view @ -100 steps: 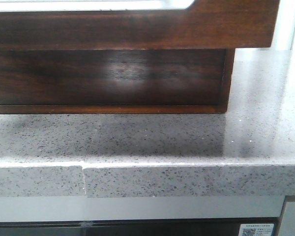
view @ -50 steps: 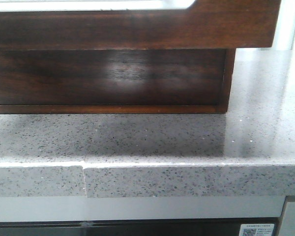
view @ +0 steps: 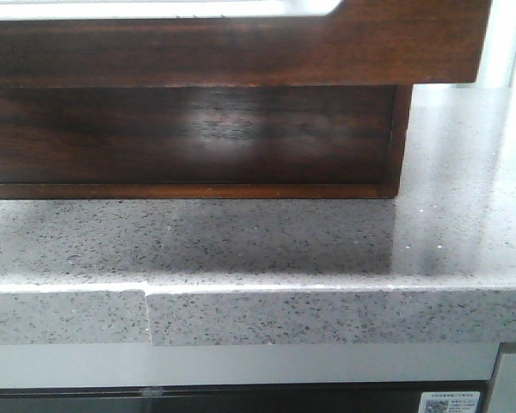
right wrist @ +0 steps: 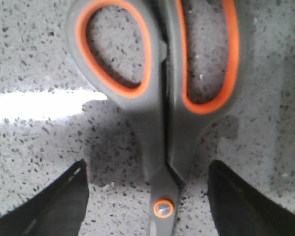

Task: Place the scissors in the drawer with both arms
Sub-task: 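Lift the scissors with the right gripper and carry them over the drawer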

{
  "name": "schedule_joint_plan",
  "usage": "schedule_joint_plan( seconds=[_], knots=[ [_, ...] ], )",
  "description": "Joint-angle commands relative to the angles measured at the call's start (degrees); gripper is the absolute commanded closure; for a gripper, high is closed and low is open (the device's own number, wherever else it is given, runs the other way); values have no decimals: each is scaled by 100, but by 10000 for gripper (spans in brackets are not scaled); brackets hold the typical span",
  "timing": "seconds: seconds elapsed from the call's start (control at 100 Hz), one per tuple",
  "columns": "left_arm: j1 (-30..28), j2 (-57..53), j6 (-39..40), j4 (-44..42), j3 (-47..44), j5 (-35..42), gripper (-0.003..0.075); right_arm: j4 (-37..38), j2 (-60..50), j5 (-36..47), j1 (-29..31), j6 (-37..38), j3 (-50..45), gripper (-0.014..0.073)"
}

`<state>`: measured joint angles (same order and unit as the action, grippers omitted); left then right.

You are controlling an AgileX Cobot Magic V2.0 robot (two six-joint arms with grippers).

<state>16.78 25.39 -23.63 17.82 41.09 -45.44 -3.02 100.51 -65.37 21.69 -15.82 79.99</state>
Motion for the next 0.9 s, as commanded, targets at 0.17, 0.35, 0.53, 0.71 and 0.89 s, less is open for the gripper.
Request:
schedule_joint_plan(
  seconds=[0.17, 0.35, 0.53, 0.71, 0.89],
  knots=[
    [46, 92, 58, 103, 196, 436, 353, 130, -154, -77, 26, -64, 214, 252],
    [46, 92, 58, 103, 196, 436, 353, 130, -115, -117, 26, -64, 214, 260],
    [46, 92, 58, 103, 196, 436, 353, 130, -108, -171, 26, -64, 214, 283],
    [46, 92, 58, 103, 196, 436, 353, 130, -108, -195, 26, -64, 214, 434],
    [46, 92, 58, 103, 196, 436, 353, 133, -108, -249, 26, -64, 214, 540]
  ],
)
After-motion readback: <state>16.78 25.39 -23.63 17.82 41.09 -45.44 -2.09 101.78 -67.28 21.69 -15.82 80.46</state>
